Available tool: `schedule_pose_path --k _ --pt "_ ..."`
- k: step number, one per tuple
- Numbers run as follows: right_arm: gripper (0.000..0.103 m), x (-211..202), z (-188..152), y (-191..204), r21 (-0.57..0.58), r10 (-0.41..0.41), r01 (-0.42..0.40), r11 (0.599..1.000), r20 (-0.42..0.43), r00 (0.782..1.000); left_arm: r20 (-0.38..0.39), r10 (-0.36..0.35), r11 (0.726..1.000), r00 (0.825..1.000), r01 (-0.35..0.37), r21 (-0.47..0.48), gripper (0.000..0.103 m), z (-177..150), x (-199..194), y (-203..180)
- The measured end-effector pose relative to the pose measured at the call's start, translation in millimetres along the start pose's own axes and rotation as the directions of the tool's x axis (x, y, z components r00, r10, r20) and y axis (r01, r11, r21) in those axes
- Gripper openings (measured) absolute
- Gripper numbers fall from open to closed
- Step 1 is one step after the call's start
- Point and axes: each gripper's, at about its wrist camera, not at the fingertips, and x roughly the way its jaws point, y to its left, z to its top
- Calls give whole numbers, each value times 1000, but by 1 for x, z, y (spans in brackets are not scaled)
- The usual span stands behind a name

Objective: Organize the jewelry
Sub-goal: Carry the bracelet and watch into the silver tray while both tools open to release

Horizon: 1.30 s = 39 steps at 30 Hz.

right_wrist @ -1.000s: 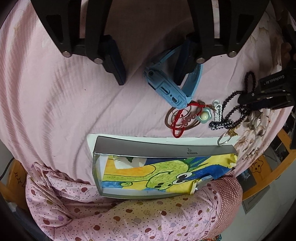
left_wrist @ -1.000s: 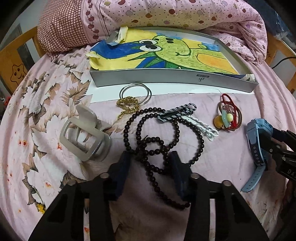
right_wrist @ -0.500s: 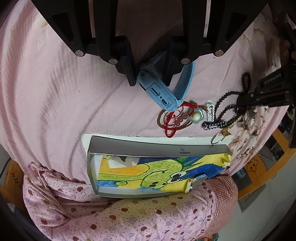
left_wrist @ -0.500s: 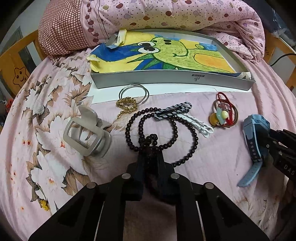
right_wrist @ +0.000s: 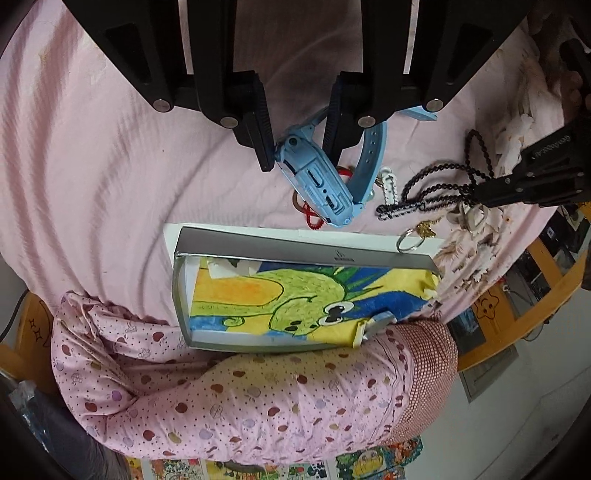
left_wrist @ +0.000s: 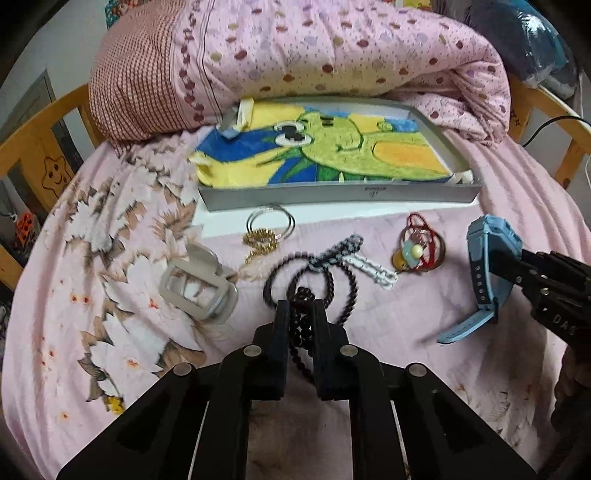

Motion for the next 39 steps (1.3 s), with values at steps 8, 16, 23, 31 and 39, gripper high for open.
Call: schedule_pose_path --k 8,16,23,31,39 --pt "25 -10 6 -3 28 15 -17 999 59 998 53 -79 997 995 80 -8 4 17 -33 6" --pt "25 -19 19 -9 60 65 -75 995 146 987 91 -185 983 978 184 24 4 38 -54 5" --pt "25 -11 51 -21 106 54 -84 991 261 964 188 -228 974 955 225 35 4 79 -70 2" --pt "25 34 83 -59 206 -70 23 978 225 972 308 -218 976 926 216 41 4 133 -53 -1" --pt "25 68 86 -82 211 -103 65 975 179 978 261 -188 981 947 194 2 4 150 25 1"
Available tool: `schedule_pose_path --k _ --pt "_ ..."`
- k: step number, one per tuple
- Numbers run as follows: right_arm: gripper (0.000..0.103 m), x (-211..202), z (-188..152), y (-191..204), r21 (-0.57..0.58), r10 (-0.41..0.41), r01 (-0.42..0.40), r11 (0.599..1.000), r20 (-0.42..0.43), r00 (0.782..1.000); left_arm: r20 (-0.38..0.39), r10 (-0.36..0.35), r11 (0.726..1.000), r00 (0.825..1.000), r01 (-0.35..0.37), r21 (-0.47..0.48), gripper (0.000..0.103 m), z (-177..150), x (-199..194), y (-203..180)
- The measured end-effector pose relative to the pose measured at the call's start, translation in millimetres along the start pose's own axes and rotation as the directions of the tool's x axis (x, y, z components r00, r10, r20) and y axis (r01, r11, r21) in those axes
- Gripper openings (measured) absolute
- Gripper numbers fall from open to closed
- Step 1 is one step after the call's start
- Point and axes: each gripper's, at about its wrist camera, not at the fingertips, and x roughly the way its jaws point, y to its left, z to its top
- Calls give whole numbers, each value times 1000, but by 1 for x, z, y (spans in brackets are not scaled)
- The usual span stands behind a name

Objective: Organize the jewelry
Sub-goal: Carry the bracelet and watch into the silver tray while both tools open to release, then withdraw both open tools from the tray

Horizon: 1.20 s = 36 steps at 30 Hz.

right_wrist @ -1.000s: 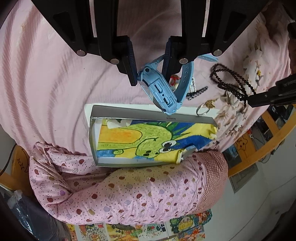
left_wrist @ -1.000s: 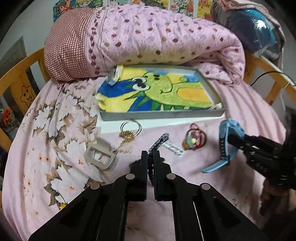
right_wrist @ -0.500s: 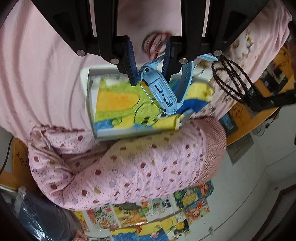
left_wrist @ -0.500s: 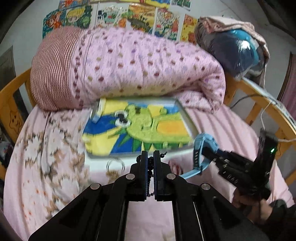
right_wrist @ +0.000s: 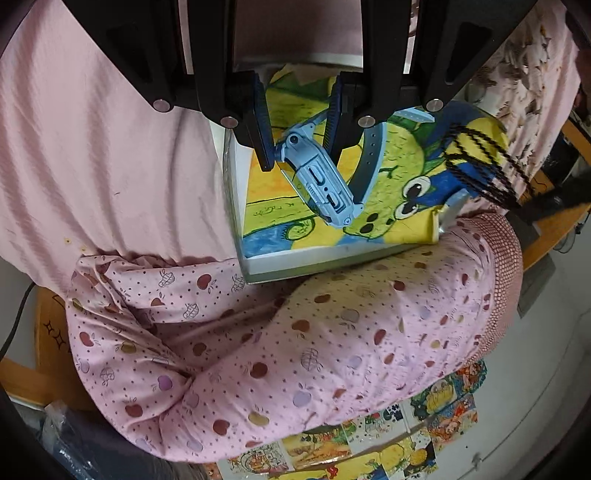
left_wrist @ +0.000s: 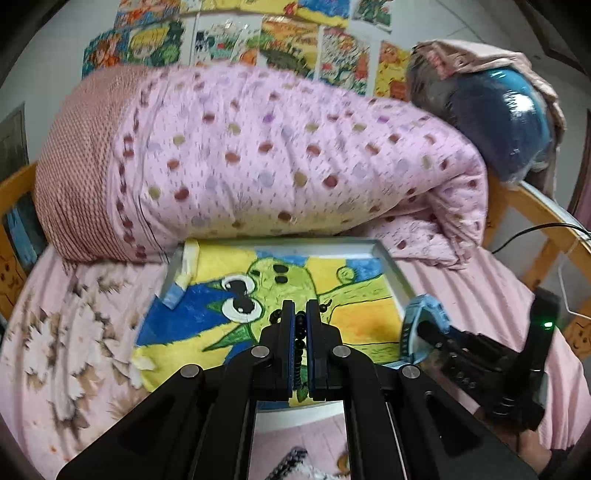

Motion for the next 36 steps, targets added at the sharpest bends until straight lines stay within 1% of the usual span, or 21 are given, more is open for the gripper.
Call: schedule_pose_path --k 3,6,8,9,10,12,16,18,19,20,21,22,23,25,26,27,28,29,30,32,36 --pt "25 10 -5 0 -19 -12 11 1000 -35 999 -49 1 1000 999 -2 -26 4 -9 22 7" --pt "27 21 -11 3 -50 -30 26 998 -80 996 -100 4 999 995 -7 -31 4 -21 42 12" --pt "27 23 -12 5 -67 -35 29 997 -83 996 -127 3 999 992 -7 -37 4 -28 50 14" --pt "29 24 -12 6 -76 -34 27 997 -85 996 -143 0 999 990 -7 -44 4 -31 55 16" --pt "32 24 -12 7 -83 -26 18 996 -89 996 -151 1 999 989 -8 -49 4 -33 58 17" --pt "50 24 -12 10 -98 -28 19 995 -88 996 -179 -2 998 984 -10 -70 4 -39 65 21" --pt "57 19 -13 15 -137 -29 19 990 -74 997 -205 -12 994 979 -11 -109 4 -47 73 28" --pt "66 16 -12 17 -137 -24 16 990 -58 998 -213 -27 991 977 -2 -134 5 -50 73 33" --pt "68 12 -12 16 -131 -19 14 991 -42 999 -205 -34 990 978 5 -143 11 -51 73 35" --pt "73 10 -11 17 -128 -17 13 992 -30 999 -210 -36 988 977 4 -154 27 -53 72 37" --pt "77 6 -10 18 -125 -12 10 992 -15 1000 -212 -42 985 976 6 -170 38 -55 70 40" --pt "78 0 -9 19 -127 -6 7 992 6 1000 -202 -46 982 978 7 -187 56 -55 69 42" --pt "79 -3 -8 20 -130 -4 7 991 19 1000 -182 -45 978 982 6 -208 62 -56 63 45" --pt "82 -15 -5 24 -136 4 5 991 62 998 -153 -45 975 987 10 -222 64 -56 54 46" --pt "88 -20 -3 25 -135 7 3 991 78 997 -180 -35 974 983 -6 -225 66 -55 51 45" --pt "98 -28 -1 27 -132 10 4 991 105 994 -182 -21 976 983 -19 -217 68 -54 46 44" --pt "101 -35 0 28 -130 13 4 991 127 992 -178 -9 977 984 -29 -212 73 -53 42 43" --pt "103 -43 1 30 -129 17 3 992 153 988 -162 1 977 987 -36 -209 78 -52 34 42" --pt "103 -51 2 33 -129 20 3 992 176 984 -145 7 978 989 -37 -206 81 -51 27 41" --pt "103 -69 3 41 -136 25 5 991 219 975 -116 17 980 993 -40 -197 99 -50 13 38" --pt "103 -96 1 54 -146 33 7 989 273 961 -46 44 984 998 -51 -171 101 -49 -21 33"
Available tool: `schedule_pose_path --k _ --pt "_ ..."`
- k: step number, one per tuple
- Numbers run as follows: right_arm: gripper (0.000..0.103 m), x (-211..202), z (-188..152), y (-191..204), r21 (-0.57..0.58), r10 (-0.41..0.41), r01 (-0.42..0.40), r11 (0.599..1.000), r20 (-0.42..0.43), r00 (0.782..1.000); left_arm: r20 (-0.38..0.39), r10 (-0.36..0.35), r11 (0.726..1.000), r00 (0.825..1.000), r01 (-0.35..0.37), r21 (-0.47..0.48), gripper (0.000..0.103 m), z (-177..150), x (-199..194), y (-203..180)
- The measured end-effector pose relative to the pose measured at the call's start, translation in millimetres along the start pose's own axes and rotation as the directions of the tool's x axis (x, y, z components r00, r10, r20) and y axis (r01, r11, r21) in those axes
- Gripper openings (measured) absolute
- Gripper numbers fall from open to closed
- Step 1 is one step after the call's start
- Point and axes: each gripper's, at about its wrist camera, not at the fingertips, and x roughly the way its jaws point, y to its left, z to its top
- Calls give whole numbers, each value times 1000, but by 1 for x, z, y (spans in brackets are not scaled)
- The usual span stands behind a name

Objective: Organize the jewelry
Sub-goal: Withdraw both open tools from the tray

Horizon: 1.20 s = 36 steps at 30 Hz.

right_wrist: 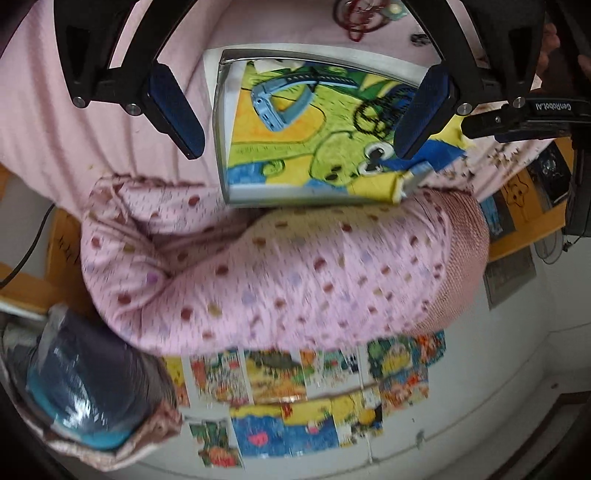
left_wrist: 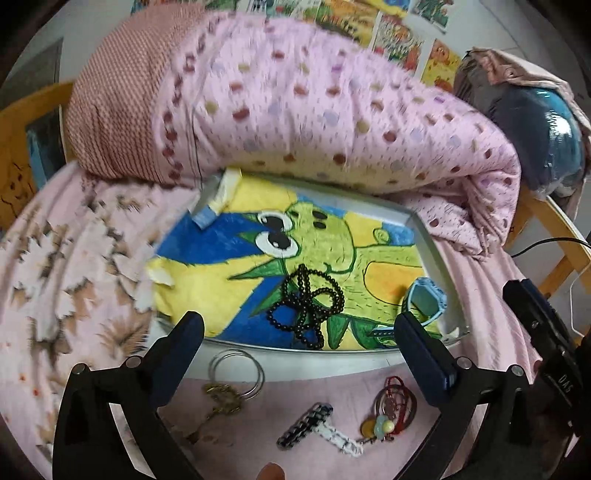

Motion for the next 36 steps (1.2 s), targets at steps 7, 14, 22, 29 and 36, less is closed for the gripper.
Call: schedule_pose_path --k 7,14,22,29,36 --pt "103 -53 -2 24 -9 5 -4 1000 55 998 117 11 1000 993 -11 4 101 -9 -59 4" --pt "103 -93 -12 49 -20 11 -10 1000 67 998 200 41 999 979 -44 11 101 -28 -112 22" --pt "103 -116 -36 70 -10 15 -15 1000 2 1000 202 47 999 978 -51 14 101 -60 -142 54" --pt "103 -112 -61 82 -20 37 -39 999 -98 994 101 28 1000 994 -28 -2 101 -89 -138 78" --pt "103 -88 -83 78 -16 41 -45 999 -213 976 2 35 998 999 -35 53 101 -109 -110 78"
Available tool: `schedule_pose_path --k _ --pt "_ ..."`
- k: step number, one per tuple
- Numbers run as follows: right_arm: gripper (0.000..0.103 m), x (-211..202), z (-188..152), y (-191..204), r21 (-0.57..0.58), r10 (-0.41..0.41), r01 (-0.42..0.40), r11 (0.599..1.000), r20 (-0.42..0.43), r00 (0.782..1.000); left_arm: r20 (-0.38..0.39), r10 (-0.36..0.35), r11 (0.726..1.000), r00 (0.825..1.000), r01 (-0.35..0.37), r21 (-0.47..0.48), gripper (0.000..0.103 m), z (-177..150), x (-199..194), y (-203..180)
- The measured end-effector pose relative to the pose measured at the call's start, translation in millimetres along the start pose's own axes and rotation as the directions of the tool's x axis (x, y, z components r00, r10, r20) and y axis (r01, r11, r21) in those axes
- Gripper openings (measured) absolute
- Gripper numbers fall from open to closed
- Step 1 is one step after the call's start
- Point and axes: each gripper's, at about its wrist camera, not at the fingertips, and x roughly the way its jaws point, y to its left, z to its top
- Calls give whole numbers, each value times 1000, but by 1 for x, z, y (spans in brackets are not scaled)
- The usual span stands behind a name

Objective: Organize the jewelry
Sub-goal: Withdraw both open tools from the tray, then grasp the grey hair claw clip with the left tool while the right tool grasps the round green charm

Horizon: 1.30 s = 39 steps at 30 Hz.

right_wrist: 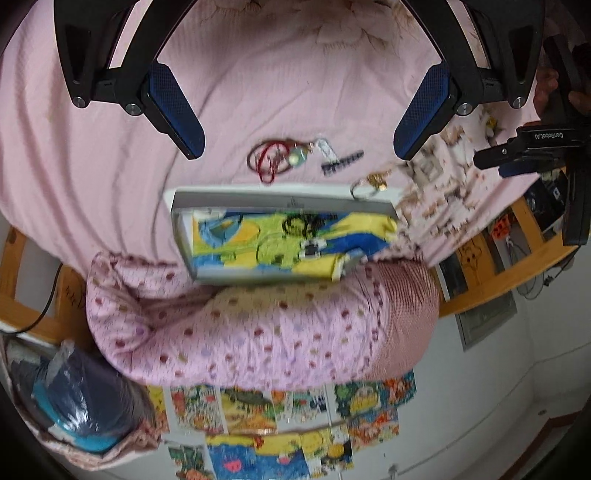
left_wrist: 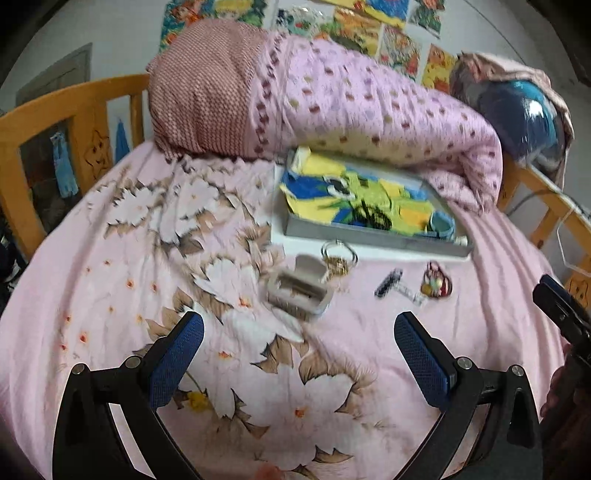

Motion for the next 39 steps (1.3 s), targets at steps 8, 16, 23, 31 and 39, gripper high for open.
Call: schedule_pose_path --k 8,16,23,31,39 --pt "103 33 -9 -15 29 37 -34 999 -104 994 -60 9 999 998 -6 40 101 -7 38 -2" --pt "103 71 -3 -37 21 76 -74 997 -141 987 -95 33 997 995 -26 73 101 -2 68 -2" --pt "96 93 9 -49 40 164 -160 986 -123 979 -122 41 996 992 -31 85 101 2 89 1" --pt "56 112 8 -34 -14 219 -225 974 -180 959 -148 18 996 989 -5 87 84 8 102 1" --pt "39 120 9 -22 -57 246 -262 964 -199 949 -167 4 995 986 12 96 59 10 110 -1"
